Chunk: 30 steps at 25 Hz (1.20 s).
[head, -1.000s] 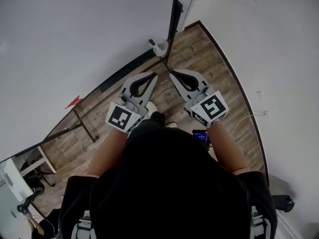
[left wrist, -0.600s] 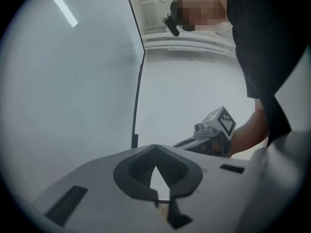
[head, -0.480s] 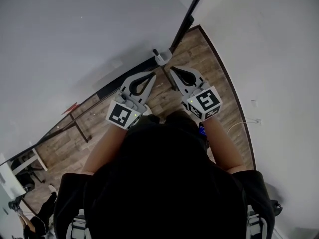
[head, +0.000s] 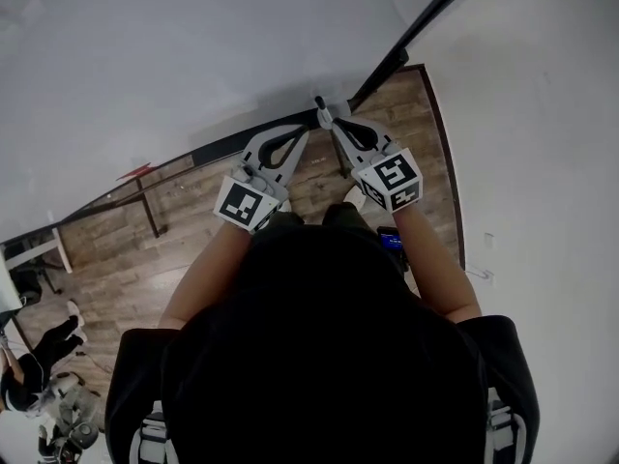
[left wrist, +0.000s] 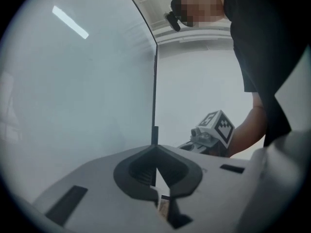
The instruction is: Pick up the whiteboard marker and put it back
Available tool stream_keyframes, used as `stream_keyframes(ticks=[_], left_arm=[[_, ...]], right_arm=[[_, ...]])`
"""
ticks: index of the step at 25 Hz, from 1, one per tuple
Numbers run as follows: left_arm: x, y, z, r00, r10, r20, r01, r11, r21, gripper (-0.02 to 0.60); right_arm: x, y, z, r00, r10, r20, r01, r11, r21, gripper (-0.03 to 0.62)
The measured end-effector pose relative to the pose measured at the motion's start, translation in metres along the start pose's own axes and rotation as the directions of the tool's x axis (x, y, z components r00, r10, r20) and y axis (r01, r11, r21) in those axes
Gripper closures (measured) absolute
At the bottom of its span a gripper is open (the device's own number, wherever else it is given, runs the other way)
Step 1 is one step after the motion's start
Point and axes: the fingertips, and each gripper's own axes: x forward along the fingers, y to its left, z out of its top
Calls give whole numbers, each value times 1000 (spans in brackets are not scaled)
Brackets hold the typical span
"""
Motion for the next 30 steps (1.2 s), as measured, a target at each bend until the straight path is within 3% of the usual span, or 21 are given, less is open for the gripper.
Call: stream_keyframes(ticks=[3, 6, 14, 30], left_arm=[[2, 5, -16, 994, 74, -82, -75, 997, -5, 578], [2, 8, -24, 986, 125, -112, -126, 992, 0, 578], [1, 12, -33, 982, 166, -95, -170, 985, -29, 577], [-4, 21, -26, 970, 234, -69, -237, 971, -36, 577]], right_arm=[[8, -8, -8, 999, 37, -22, -37, 999, -24, 594], [17, -20, -20, 998, 36, -51, -38, 999, -30, 580], [52, -30, -53, 984, 64, -165, -75, 995, -60, 522], [87, -35, -79, 954, 134, -269, -157, 985, -66, 503]])
